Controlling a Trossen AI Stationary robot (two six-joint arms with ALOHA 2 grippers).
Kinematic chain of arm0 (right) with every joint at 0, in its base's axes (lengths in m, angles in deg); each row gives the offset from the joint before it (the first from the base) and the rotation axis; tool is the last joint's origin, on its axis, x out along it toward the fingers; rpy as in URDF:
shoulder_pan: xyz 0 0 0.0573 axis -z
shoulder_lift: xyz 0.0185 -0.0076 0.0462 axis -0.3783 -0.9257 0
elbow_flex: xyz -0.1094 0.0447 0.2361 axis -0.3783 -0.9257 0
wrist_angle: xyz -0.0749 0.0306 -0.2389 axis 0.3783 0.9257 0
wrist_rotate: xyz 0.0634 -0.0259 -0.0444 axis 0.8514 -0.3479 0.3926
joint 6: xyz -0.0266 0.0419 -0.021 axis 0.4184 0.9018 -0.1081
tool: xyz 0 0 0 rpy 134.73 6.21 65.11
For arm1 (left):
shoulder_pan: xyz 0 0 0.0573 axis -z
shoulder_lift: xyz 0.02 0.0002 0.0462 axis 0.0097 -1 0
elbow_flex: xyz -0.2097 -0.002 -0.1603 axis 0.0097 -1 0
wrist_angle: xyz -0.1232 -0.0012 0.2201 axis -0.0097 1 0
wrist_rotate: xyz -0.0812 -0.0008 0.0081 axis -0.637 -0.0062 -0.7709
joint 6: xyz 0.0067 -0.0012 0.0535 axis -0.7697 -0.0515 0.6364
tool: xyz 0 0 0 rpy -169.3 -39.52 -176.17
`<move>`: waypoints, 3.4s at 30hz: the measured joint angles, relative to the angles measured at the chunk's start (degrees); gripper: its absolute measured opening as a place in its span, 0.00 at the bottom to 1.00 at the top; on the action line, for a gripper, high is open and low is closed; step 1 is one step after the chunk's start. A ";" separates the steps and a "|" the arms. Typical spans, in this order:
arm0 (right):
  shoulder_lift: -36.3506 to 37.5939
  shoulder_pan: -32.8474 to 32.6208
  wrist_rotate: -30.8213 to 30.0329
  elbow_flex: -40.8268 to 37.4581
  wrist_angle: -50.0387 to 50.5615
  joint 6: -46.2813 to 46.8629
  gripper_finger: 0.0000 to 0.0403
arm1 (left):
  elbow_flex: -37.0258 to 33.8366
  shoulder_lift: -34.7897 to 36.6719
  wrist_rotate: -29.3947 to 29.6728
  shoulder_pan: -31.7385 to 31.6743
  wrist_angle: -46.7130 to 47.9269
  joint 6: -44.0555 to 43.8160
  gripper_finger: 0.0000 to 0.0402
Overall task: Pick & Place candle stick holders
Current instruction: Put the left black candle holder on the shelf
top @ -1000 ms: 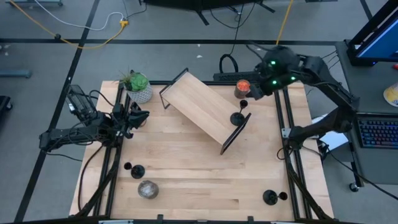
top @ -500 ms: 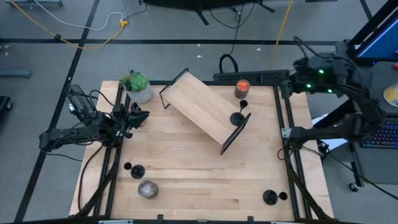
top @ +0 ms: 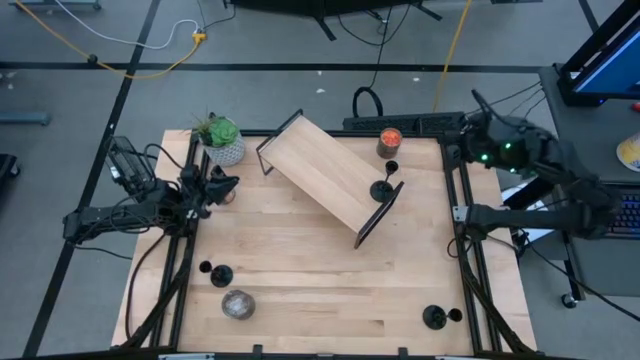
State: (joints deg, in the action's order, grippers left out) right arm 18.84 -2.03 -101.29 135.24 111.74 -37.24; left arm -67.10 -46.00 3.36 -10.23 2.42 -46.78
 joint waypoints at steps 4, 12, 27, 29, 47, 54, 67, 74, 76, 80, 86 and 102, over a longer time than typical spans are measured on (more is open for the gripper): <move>4.38 -0.07 0.13 -9.04 -8.91 -1.49 0.00 | -0.01 0.00 0.21 0.00 -0.19 0.34 0.18; 14.43 -0.07 0.26 -23.34 -18.28 -0.93 0.00 | -0.02 0.00 -2.32 0.00 -0.28 -0.88 0.18; 34.30 -0.05 7.86 -38.92 -26.33 -4.51 0.00 | -0.02 -0.02 -0.25 0.00 -3.41 -0.95 0.18; 36.65 -0.05 9.11 -41.37 -28.29 -4.66 0.00 | -0.02 0.00 -0.66 0.00 -4.69 -0.26 0.18; 44.35 -0.05 10.69 -55.74 -32.50 -6.41 0.00 | 22.62 -5.84 -0.88 4.60 36.97 -2.08 0.18; 44.39 -0.05 10.64 -57.86 -36.11 -10.14 0.00 | 36.90 -16.38 -0.90 10.32 54.50 -9.25 0.18; 44.38 -0.05 10.64 -62.12 -36.33 -9.08 0.00 | 62.46 -40.43 -5.53 23.36 84.12 -25.67 0.18; 44.38 -0.03 12.53 -62.19 -37.55 -14.24 0.00 | 71.39 -49.07 -8.62 29.95 99.36 -36.34 0.18; 44.39 -0.03 14.85 -62.19 -37.62 -15.13 0.00 | 72.68 -49.94 -8.52 31.65 102.72 -39.15 0.18; 44.39 -0.03 16.84 -62.19 -37.77 -15.02 0.00 | 73.50 -50.36 -8.34 34.88 106.82 -45.80 0.18; 44.39 -0.03 16.43 -61.86 -37.52 -15.14 0.00 | 73.50 -50.35 -6.31 39.43 108.70 -53.48 0.18; 44.37 -0.03 15.13 -61.81 -37.47 -16.74 0.00 | 73.50 -58.08 -11.29 48.32 108.86 -65.50 0.18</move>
State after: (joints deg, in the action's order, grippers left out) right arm 63.21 -2.06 -86.17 73.43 74.27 -53.98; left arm 6.40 -104.07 -7.93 38.08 111.29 -112.28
